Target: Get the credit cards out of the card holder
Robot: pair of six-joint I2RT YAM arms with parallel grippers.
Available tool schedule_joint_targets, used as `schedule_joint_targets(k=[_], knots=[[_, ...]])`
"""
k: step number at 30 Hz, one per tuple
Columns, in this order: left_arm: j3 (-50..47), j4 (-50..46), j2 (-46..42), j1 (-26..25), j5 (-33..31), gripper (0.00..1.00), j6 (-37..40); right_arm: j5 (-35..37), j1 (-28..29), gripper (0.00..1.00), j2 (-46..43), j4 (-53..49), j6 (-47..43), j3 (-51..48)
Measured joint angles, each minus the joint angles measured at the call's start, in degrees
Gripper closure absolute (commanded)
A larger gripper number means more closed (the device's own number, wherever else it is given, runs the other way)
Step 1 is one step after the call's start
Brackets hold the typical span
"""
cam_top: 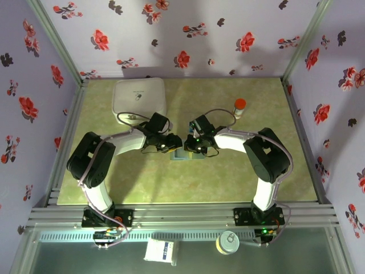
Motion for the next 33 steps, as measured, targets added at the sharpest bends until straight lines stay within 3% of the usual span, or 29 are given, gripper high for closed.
schedule_joint_targets(k=[8, 18, 33], knots=[[0.00, 0.42, 0.42, 0.00, 0.02, 0.74, -1.03, -0.04, 0.00, 0.84, 0.00, 0.22, 0.00, -0.13], [0.22, 1.77, 0.50, -0.02, 0.52, 0.77, -1.42, 0.07, 0.00, 0.81, -1.88, 0.20, -0.02, -0.87], [6.16, 1.90, 2.67, -3.02, 0.63, 0.90, -3.63, 1.73, -5.05, 0.81, -14.97, -1.70, -0.55, -7.19]])
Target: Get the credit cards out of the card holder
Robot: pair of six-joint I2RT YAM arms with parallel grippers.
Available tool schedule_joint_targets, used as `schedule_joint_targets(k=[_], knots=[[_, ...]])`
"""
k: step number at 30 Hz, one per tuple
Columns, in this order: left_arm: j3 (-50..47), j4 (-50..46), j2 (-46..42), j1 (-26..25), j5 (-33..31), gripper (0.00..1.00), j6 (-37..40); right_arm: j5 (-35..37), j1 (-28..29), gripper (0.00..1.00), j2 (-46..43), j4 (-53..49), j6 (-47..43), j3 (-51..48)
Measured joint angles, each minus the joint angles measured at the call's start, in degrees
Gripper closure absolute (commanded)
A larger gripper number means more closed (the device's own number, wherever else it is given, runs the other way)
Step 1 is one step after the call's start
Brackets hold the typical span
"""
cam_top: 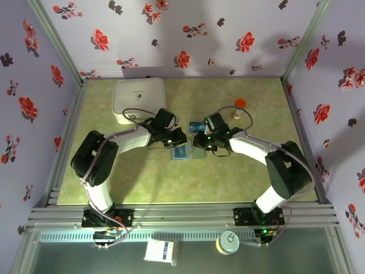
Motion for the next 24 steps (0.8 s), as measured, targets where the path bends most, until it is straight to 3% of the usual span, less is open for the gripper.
schedule_joint_targets(k=[12, 24], knots=[[6.99, -0.22, 9.16, -3.41, 0.02, 0.91, -0.66, -0.07, -3.65, 0.80, -6.47, -2.05, -1.90, -3.85], [12.41, -2.08, 11.13, -3.91, 0.00, 0.76, -1.44, -0.68, -4.83, 0.78, -6.49, -2.95, -2.95, -4.85]])
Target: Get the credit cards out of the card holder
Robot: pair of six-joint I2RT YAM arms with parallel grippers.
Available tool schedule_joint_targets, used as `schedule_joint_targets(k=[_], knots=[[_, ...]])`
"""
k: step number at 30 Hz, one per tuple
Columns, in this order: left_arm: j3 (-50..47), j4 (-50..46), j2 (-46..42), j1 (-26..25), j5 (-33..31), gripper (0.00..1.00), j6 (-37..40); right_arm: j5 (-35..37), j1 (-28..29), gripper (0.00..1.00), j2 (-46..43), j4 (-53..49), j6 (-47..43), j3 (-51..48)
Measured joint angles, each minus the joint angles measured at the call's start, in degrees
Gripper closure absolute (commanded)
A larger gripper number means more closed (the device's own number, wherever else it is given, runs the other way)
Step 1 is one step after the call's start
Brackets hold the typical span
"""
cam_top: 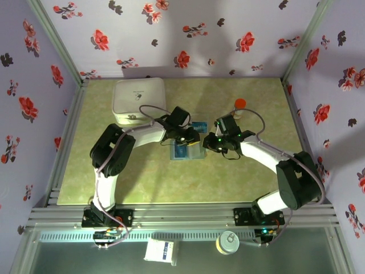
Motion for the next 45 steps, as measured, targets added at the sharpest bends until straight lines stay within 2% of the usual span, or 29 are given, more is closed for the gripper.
schedule_joint_targets(k=[8, 14, 22, 28, 33, 45], knots=[[-0.39, -1.36, -1.25, 0.02, -0.57, 0.76, 0.33, -1.57, 0.02, 0.78, 0.00, 0.28, 0.04, 0.00], [-5.75, -1.42, -6.91, 0.96, -1.29, 0.77, 1.20, -2.97, 0.33, 0.78, 1.38, 2.60, 0.72, 0.02], [-14.08, -1.16, -14.01, 6.21, -1.49, 0.76, 2.69, -2.99, 4.83, 0.77, 7.91, 3.61, 2.64, 4.20], [-18.51, -0.37, -15.91, 10.56, -0.50, 0.77, 4.37, -2.97, 7.82, 0.77, 12.79, 5.11, 4.44, 8.37], [-20.44, 0.15, -15.87, 12.22, 1.55, 0.82, 5.38, -2.97, 9.14, 0.77, 16.92, 5.92, 5.68, 11.17], [-20.48, 2.73, -12.90, 12.31, 5.07, 0.95, 6.40, -2.99, 9.31, 0.77, 22.29, 5.99, 6.25, 15.54]])
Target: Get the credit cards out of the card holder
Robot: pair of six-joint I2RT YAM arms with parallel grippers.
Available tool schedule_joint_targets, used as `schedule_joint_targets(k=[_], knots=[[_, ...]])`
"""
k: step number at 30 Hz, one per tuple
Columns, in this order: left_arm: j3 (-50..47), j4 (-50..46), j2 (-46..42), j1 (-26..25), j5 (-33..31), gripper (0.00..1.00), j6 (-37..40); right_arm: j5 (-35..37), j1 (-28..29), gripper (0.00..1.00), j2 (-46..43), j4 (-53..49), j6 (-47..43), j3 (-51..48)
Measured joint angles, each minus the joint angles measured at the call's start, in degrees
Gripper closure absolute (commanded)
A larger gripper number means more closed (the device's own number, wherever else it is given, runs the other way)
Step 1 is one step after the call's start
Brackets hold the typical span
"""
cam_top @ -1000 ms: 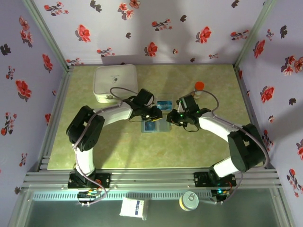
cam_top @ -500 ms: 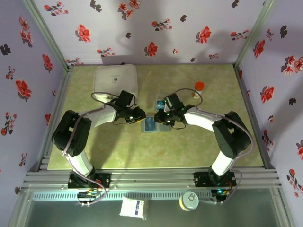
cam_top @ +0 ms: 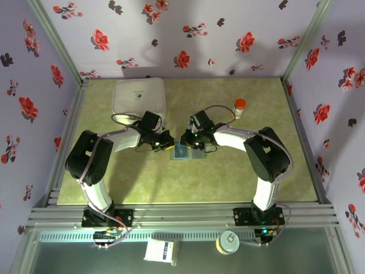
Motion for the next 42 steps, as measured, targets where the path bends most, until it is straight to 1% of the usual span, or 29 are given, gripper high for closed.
schedule_joint_targets(k=[16, 30, 42], knots=[[-2.60, 0.87, 1.22, 0.59, 0.79, 0.97, 1.07, 0.07, 0.11, 0.76, 1.05, -1.60, -0.63, 0.15], [-2.64, 0.85, 1.22, 1.18, 0.79, 0.98, 1.44, 2.80, 0.11, 0.75, 1.29, -4.17, -2.78, 0.26], [-2.34, -0.61, -0.87, 1.36, 0.76, 0.99, 1.40, 4.28, 0.11, 0.75, -2.08, -4.13, -2.80, 0.24]])
